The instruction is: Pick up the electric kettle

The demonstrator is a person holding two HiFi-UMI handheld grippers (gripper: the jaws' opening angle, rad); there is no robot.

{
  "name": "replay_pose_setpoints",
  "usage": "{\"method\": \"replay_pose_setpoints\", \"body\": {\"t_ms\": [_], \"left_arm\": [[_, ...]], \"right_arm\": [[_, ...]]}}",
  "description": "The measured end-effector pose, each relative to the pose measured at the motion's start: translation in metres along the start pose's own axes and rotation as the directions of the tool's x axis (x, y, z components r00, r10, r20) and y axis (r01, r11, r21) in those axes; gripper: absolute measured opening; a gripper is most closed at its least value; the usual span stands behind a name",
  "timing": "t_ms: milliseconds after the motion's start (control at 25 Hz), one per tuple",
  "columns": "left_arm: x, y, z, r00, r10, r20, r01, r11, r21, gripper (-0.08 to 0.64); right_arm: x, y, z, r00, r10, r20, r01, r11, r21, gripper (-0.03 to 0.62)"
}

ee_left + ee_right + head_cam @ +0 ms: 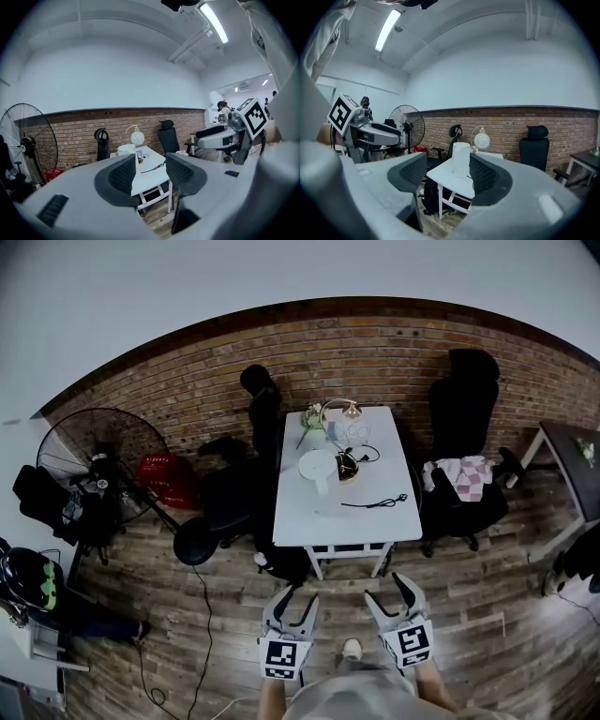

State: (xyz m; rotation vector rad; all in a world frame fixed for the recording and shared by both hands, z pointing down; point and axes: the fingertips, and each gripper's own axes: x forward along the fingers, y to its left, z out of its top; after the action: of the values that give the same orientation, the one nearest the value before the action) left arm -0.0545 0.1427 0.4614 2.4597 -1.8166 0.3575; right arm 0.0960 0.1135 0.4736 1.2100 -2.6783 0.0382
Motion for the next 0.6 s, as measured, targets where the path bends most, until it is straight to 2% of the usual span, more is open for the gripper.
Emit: {"method": "replay_pose_setpoints", "body": {"t_ms": [600], "left_arm": [[0.055,0.014,0.007,0.998,0.059,-0.014,-0.059,0.998,0.007,0.201]], "right_arm": [[0.046,-0.042,0.001,0.998,0.055,0.009,-0.055,0.998,0.005,0.285]]}}
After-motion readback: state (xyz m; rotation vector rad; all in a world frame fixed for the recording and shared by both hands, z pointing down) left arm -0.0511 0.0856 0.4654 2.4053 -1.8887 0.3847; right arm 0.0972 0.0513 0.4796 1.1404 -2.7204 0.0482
